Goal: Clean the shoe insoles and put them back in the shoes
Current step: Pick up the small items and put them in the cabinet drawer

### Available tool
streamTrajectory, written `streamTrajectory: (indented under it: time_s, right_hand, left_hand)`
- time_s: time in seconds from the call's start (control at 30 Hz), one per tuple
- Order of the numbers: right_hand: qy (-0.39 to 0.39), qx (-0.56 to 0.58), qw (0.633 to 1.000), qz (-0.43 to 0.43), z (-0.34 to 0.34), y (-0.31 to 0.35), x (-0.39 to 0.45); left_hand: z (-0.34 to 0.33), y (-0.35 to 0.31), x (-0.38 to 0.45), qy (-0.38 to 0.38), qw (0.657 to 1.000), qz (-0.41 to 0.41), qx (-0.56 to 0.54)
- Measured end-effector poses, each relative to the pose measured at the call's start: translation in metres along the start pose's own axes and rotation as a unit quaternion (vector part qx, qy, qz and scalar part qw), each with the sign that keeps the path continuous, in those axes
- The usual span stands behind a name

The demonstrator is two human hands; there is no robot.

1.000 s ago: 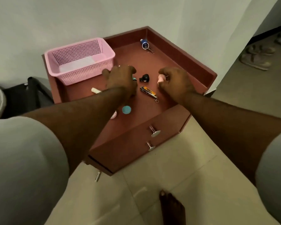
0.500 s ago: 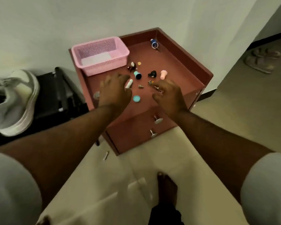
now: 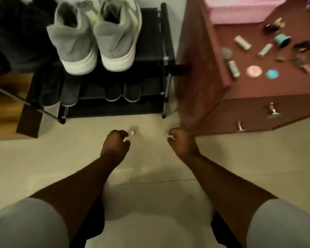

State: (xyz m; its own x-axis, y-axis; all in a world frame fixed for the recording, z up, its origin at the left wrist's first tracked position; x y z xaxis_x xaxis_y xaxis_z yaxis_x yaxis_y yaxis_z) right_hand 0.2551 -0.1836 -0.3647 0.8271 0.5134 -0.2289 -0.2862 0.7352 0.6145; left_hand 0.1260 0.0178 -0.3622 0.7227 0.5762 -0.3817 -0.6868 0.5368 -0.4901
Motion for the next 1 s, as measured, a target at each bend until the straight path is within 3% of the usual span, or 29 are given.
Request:
streamTrajectory:
  time_s: [0.17,0.3,0.4,0.5,0.57,0.67,0.8,1.0]
  right_hand:
    - [0.036,-0.047,0.998,-0.032,-0.073,-0.071,0.063]
    - [0.044,-0.150,0.987,-0.026,-0.101,-0.101,0.102]
    - [0.091,-0.146,0.983,-0.061,-0.133,-0.127,0.117]
    - [0.065,-0.156,0.983,-0.067,-0.147,-0.137,0.123]
    - [0.030,-0.176,0.981,-0.072,-0.145,-0.143,0.125]
    - [0.041,-0.187,0.980,-0.048,-0.149,-0.142,0.121]
    - [0.051,-0.133,0.989,-0.025,-0.132,-0.127,0.091]
    - [0.047,-0.036,0.998,0.016,-0.036,-0.079,0.002]
  left_hand:
    - [-0.076,0.064,0.070,0.051,0.998,0.030,0.016]
    - [-0.115,0.072,0.120,0.055,0.998,0.013,0.011]
    - [-0.140,0.081,0.151,0.070,0.997,0.005,0.021]
    - [-0.149,0.089,0.167,0.043,0.999,-0.003,0.027]
    - [-0.151,0.092,0.168,0.018,0.999,-0.007,0.029]
    - [-0.153,0.090,0.164,0.009,0.999,-0.013,0.039]
    - [-0.159,0.065,0.137,0.061,0.996,-0.043,0.043]
    - [-0.136,-0.039,0.043,0.136,0.983,-0.120,-0.010]
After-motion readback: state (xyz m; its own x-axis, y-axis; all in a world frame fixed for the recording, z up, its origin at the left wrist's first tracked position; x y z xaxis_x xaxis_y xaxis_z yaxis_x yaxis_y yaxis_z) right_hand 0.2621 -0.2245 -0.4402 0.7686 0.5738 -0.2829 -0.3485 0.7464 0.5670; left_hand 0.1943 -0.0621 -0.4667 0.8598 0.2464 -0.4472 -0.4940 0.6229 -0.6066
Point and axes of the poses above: each hand's wrist, its own x-axis towards the middle knuckle, its own z-axis out of the back of the hand, y = z × x, the point moved 10 cm from there along x, towards the middle knuckle, and after that the axes turned 1 degree about -x, right-handed, at the moved point
